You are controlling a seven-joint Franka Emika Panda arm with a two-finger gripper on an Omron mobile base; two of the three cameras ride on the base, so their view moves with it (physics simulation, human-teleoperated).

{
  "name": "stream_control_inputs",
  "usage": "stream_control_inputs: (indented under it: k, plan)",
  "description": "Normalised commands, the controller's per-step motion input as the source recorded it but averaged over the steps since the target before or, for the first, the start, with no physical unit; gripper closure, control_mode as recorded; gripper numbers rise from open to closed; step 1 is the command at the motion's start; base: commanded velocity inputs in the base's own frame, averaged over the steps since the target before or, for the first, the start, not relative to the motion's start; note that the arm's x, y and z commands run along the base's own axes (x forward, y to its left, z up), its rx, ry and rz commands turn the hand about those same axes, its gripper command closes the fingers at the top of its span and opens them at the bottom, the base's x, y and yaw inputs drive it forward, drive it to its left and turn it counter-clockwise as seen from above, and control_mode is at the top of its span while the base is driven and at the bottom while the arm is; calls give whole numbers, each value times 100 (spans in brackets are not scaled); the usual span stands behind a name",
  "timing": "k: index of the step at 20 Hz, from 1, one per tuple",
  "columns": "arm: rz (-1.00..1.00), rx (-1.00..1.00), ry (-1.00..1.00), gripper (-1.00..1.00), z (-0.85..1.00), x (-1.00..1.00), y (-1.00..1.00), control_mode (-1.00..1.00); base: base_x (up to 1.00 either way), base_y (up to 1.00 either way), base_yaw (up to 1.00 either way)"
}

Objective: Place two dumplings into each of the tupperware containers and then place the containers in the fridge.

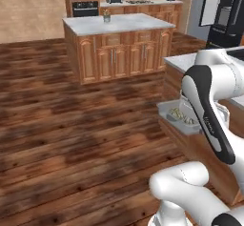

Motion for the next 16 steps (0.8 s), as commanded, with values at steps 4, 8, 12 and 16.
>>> stream_control_inputs:
  k: [4,8,12,16]
  plan:
    - [0,0,0,100,0,0,0,100,100,96,-46]
    - [0,0,0,100,0,0,0,100,100,99,-47]
    - [0,0,0,100,0,0,0,100,100,100,-47]
    - [0,0,0,100,0,0,0,100,100,100,-45]
